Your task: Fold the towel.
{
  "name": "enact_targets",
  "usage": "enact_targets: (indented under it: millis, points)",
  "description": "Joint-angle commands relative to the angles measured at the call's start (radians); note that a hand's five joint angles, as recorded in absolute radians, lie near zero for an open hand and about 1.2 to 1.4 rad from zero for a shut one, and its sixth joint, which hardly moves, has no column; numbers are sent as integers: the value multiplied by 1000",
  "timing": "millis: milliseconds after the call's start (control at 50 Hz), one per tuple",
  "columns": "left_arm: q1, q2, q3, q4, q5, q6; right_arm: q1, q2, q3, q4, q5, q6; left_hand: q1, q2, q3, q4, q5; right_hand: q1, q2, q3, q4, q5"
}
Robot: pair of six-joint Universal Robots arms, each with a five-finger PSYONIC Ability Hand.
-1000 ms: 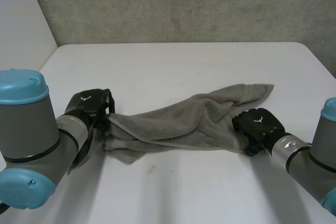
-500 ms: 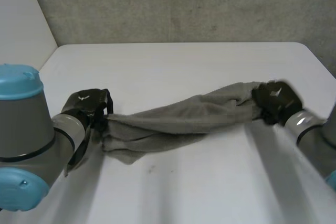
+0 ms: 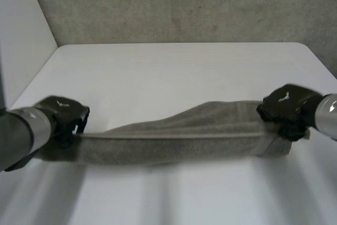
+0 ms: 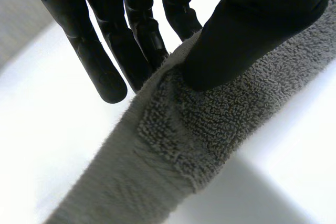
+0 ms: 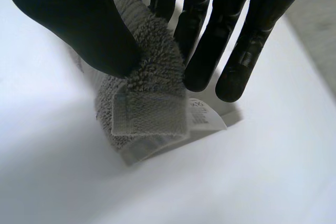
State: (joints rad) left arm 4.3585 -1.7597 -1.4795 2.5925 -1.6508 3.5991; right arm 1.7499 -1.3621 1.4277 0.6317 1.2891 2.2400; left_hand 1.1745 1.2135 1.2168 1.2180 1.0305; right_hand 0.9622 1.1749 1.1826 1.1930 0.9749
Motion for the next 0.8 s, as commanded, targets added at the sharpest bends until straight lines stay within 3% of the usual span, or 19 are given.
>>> enact_targets:
  millis: [20, 140, 200, 220, 240, 260, 300, 340, 440, 600, 740, 800]
  points:
    - [15, -216, 79, 55, -3, 3, 51, 216, -113, -52, 28, 25, 222, 183, 179, 178, 191, 434, 221, 214, 203, 247]
    - [18, -323, 281, 262, -3, -5, 122, 333, -380, -262, 154, 176, 222, 183, 179, 178, 191, 434, 221, 214, 203, 247]
    - [9, -336, 396, 632, 0, -20, 125, 324, -547, -580, 243, 283, 222, 183, 179, 178, 191, 434, 221, 214, 203, 247]
    - [9, -336, 397, 633, 0, -20, 125, 324, -547, -581, 243, 283, 222, 183, 179, 178, 191, 434, 221, 214, 203, 247]
    - [10, -327, 395, 817, 17, -32, 123, 296, -550, -713, 255, 324, 222, 183, 179, 178, 191, 434, 221, 214, 203, 247]
    - [10, -327, 395, 819, 17, -33, 123, 296, -550, -715, 256, 325, 222, 183, 179, 178, 191, 434, 221, 214, 203, 247]
    - [9, -282, 371, 1105, 66, -77, 122, 215, -505, -945, 272, 374, 222, 183, 179, 178, 191, 434, 221, 214, 203, 247]
    - [9, -244, 346, 1161, 80, -100, 122, 186, -474, -984, 271, 372, 222, 183, 179, 178, 191, 434, 221, 214, 203, 247]
    - [13, -201, 304, 1109, 85, -160, 123, 164, -431, -908, 254, 365, 222, 183, 179, 178, 191, 434, 221, 214, 203, 247]
    - [30, -221, 211, 893, 86, -186, 123, 167, -280, -784, 130, 357, 222, 183, 179, 178, 191, 434, 221, 214, 203, 247]
    - [43, -343, 67, 850, 77, -177, 123, 283, -130, -715, 108, 281, 213, 174, 171, 170, 183, 434, 221, 214, 203, 247]
    - [52, -412, 38, 835, 77, -172, 122, 339, -83, -673, 111, 253, 38, -1, -4, -5, 8, 434, 221, 214, 203, 247]
